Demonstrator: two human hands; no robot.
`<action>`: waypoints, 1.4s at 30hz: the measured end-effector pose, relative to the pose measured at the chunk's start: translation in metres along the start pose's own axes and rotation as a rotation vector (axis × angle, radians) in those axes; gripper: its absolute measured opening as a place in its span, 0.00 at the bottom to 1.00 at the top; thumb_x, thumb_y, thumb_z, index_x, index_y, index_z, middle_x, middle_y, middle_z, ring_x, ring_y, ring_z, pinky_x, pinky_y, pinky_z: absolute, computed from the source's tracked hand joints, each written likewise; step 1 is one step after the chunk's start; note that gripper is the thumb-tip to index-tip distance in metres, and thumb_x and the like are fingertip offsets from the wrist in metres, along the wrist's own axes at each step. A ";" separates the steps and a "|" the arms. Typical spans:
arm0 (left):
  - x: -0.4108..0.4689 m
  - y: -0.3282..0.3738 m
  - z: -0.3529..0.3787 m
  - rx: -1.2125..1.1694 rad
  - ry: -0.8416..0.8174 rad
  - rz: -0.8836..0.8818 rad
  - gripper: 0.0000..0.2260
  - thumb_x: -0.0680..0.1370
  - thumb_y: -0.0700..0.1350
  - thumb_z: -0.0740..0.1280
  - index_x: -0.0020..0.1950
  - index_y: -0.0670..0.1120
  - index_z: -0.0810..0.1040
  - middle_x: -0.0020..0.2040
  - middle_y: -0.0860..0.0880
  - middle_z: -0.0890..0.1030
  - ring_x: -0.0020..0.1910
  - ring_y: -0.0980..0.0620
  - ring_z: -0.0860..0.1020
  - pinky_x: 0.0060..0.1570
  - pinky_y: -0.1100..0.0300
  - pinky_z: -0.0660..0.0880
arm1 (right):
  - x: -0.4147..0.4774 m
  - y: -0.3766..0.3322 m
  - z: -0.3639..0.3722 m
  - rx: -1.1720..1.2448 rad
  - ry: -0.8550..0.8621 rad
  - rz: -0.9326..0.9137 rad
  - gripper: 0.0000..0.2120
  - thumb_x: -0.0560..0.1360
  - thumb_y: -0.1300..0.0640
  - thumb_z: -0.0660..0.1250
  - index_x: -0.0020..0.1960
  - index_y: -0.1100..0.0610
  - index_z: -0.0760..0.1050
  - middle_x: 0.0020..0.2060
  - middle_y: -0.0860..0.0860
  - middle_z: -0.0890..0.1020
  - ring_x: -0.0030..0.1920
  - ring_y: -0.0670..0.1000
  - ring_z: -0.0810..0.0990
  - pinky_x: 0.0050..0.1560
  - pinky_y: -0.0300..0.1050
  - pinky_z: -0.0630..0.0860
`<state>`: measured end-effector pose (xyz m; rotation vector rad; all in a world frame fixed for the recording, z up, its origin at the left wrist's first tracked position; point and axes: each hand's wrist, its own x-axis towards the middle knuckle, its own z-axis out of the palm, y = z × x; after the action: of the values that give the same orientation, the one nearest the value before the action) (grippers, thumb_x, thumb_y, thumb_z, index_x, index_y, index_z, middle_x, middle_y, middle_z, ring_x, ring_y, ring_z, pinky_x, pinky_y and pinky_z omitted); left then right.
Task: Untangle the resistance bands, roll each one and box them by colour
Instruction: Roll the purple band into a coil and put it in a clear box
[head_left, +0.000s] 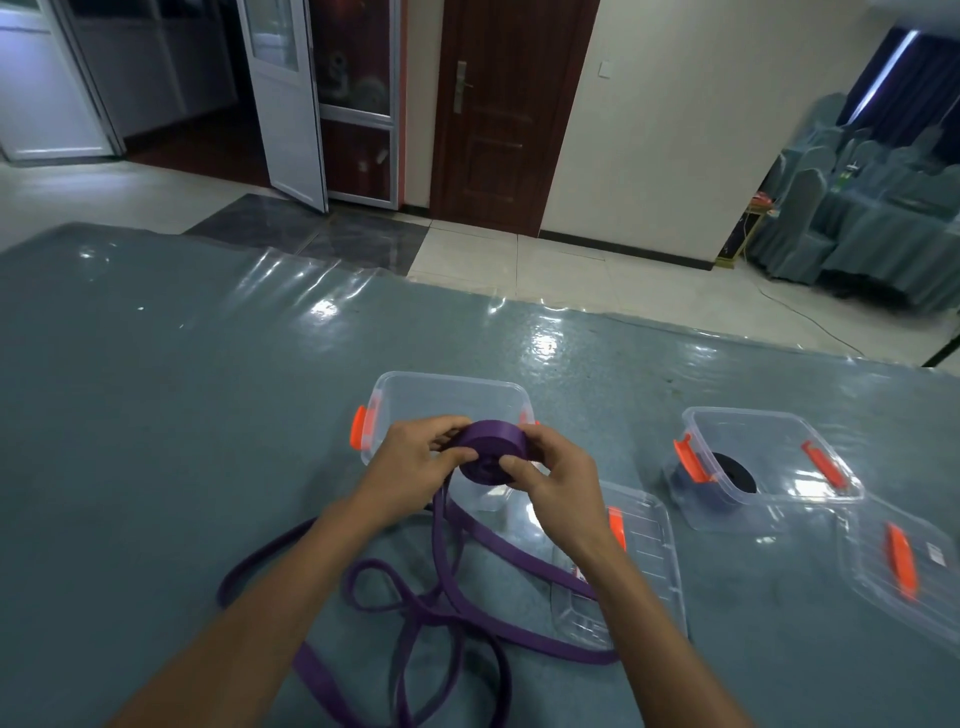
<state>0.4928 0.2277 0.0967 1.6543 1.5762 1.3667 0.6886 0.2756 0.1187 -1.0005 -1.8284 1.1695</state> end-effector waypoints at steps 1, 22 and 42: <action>0.000 0.000 -0.001 0.010 -0.014 0.011 0.11 0.76 0.40 0.75 0.56 0.52 0.84 0.47 0.58 0.86 0.50 0.58 0.84 0.54 0.65 0.79 | 0.002 -0.001 -0.004 -0.077 -0.035 -0.022 0.13 0.74 0.61 0.74 0.55 0.47 0.82 0.47 0.44 0.86 0.51 0.46 0.84 0.52 0.46 0.82; 0.001 0.002 -0.011 -0.033 -0.122 -0.032 0.12 0.74 0.39 0.76 0.54 0.52 0.85 0.46 0.55 0.86 0.48 0.55 0.85 0.54 0.58 0.80 | 0.003 -0.009 -0.013 -0.223 -0.116 -0.061 0.19 0.73 0.60 0.76 0.60 0.43 0.79 0.50 0.37 0.84 0.56 0.37 0.80 0.58 0.30 0.74; 0.000 -0.004 -0.001 -0.250 0.034 -0.072 0.14 0.66 0.57 0.76 0.51 0.68 0.83 0.48 0.60 0.86 0.50 0.59 0.84 0.52 0.69 0.78 | 0.001 -0.012 -0.017 -0.006 -0.092 -0.014 0.21 0.74 0.62 0.73 0.54 0.35 0.79 0.52 0.42 0.85 0.54 0.47 0.84 0.54 0.46 0.82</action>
<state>0.4905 0.2287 0.0939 1.4201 1.4039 1.4932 0.7004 0.2793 0.1358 -0.9505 -1.9084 1.2198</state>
